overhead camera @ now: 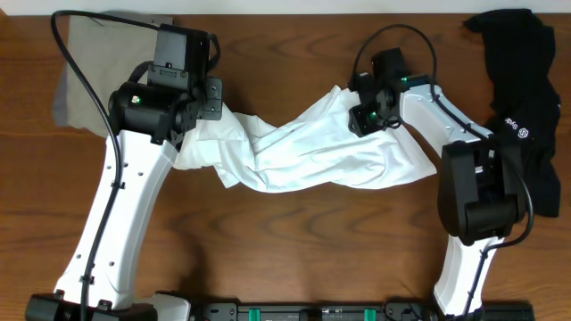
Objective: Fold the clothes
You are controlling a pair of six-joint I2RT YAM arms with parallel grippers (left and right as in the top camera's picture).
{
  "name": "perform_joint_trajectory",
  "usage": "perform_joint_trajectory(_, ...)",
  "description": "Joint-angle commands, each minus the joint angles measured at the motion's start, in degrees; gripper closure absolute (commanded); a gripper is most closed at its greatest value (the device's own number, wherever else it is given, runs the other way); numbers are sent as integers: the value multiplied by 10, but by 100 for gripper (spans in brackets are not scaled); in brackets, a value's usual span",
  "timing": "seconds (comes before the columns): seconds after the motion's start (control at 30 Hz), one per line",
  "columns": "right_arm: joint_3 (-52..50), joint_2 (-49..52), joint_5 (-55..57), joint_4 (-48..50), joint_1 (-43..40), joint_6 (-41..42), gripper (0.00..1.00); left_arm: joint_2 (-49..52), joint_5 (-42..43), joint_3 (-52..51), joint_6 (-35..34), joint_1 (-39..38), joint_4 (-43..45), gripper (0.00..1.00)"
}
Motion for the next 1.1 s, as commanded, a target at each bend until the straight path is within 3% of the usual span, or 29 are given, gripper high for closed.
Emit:
perform_joint_trajectory(0.0, -7, 16, 15, 4, 2, -10, 64, 2, -4, -5, -9, 4, -1, 94)
perform_joint_trajectory(0.27, -7, 25, 14, -2, 5, -9, 78, 2, -4, -5, -9, 4, -2, 94)
perform_joint_trajectory(0.47, -7, 25, 12, -6, 6, 0, 99, 2, -4, -5, -9, 4, -1, 94)
perform_joint_trajectory(0.67, -1, 17, -14, -6, 3, 21, 99, 2, -5, -5, -9, 4, 0, 94)
perform_joint_trajectory(1.07, 13, -92, -9, -33, -32, 35, 99, -2, -5, -5, -9, 4, 5, 94)
